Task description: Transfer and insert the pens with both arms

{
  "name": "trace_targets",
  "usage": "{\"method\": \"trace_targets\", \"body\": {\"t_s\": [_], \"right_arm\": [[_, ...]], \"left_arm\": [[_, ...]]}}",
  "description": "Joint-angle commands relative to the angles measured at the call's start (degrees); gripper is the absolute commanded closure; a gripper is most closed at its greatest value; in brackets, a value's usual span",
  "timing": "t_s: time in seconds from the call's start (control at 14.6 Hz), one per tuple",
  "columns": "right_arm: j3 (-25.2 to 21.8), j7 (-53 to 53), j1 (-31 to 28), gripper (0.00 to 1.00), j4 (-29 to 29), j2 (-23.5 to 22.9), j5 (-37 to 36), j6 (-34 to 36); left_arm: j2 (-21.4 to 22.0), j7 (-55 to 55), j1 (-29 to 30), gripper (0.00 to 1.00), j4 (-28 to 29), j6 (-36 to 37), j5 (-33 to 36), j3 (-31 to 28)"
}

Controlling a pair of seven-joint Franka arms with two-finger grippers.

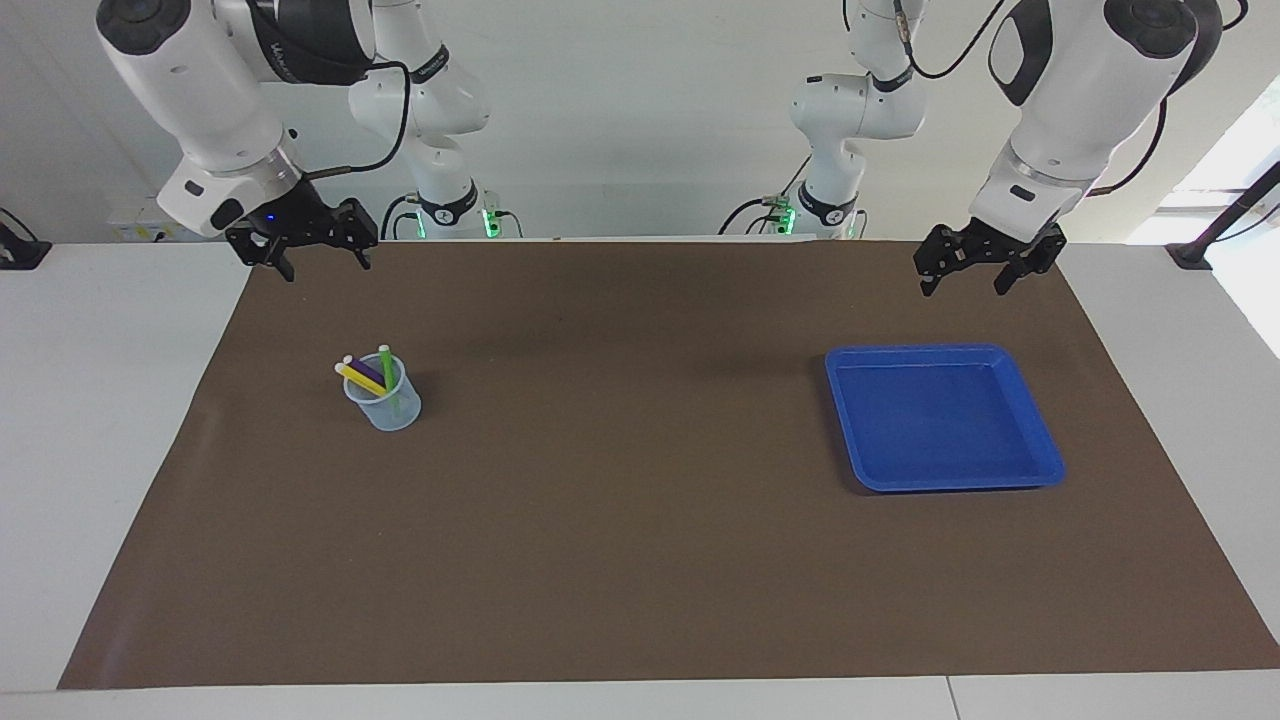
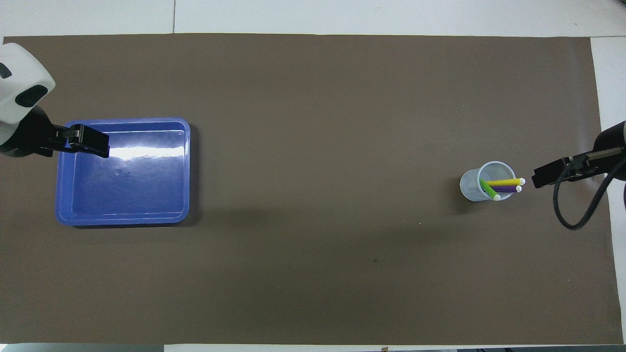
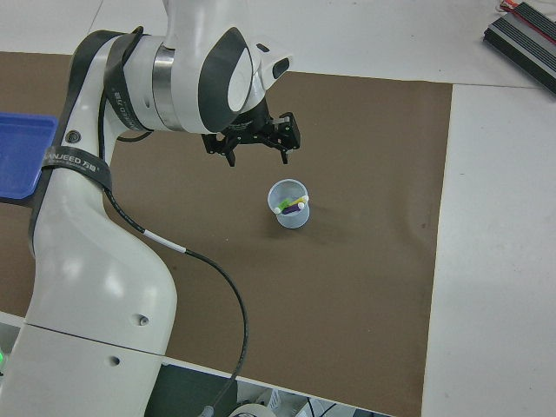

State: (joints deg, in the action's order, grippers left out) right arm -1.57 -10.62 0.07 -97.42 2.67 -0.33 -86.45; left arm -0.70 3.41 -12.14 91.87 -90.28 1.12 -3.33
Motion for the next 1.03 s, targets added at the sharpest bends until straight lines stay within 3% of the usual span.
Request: {"method": "trace_targets", "body": {"t_s": [0.0,0.34,0.96], "right_arm": [[-1.51,0.42,2.65,0.0,2.14,-1.09,-0.63,0.58],[-3.7,0.95,4.15,0.0,3.28,-1.18,-1.25,1.63],[-3.0,3.5,3.27,0.0,4.35,-2.41,-0.73,2.86]], "left_arm": [[1.05,0.46,1.24,0.0,0.68,-0.51,-0.5,0.34],[1.05,0.46,1.41,0.0,0.68,-0.51,-0.5,0.52],[1.22,0.63,4.49,0.0,0.5,-0.07,-0.5,3.68]]}}
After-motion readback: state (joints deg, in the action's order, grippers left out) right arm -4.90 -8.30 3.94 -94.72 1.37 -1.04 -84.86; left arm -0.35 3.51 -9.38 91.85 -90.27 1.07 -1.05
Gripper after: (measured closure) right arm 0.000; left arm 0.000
